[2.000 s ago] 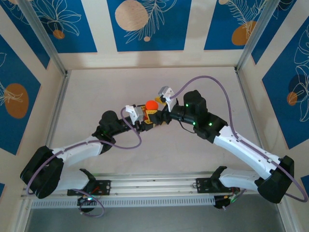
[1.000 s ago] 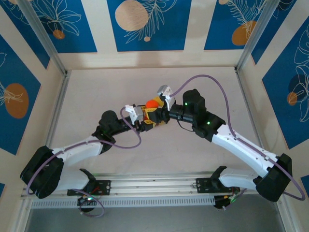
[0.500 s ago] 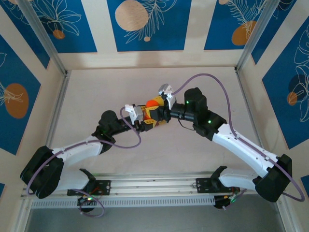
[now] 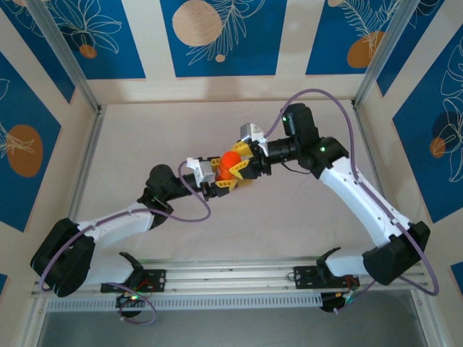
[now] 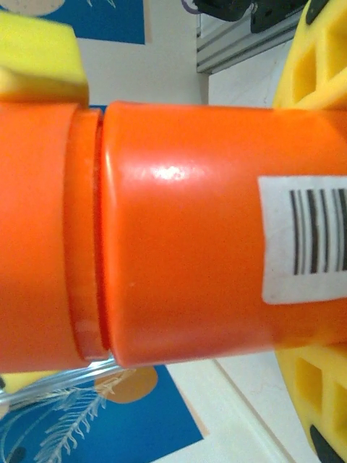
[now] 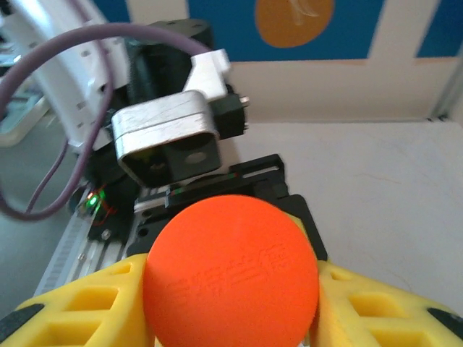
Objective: Sort the pills into containers
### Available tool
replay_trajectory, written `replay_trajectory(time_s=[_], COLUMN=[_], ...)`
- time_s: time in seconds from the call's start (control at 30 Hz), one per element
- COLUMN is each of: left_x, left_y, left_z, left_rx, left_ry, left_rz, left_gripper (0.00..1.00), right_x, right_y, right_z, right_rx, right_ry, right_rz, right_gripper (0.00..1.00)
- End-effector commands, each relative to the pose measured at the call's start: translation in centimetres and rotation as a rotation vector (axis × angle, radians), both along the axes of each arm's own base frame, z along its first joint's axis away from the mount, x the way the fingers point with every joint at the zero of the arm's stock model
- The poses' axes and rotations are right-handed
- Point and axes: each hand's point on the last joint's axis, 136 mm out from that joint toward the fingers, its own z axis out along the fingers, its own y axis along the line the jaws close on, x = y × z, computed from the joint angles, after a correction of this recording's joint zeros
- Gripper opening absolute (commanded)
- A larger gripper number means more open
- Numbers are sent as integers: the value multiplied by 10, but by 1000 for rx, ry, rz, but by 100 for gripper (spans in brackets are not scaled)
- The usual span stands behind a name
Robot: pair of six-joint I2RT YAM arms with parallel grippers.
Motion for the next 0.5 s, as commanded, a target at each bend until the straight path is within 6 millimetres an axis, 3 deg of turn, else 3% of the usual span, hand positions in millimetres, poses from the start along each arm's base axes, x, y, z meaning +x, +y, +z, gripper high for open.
replay_trajectory(time_s=[0.0,0.2,0.27,0.4,0.47], left_x=[-28,-39,-41,-41,-42], left_y=[-8,-11,-13,-14,-14], left_z=[7,1,-2,-5,-5], left_rx=[-2,32,40,47,48], left_ry=[-43,-51,-50,-48,-50], left_rz=[-171,-244,-256,-258,-258], left_gripper=[0,0,0,0,0], right_x=[-36,-31,-26,-17,-16], right_y=[-7,-3,-2,-2,-4], right_z=[14,12,11,15,20], right_rx=[47,-19,-59,-76,-55], right_ry=[-98,-200,-221,-246,-259], right_rz=[247,317,316,286,273], right_gripper=[35,37,41,62,66])
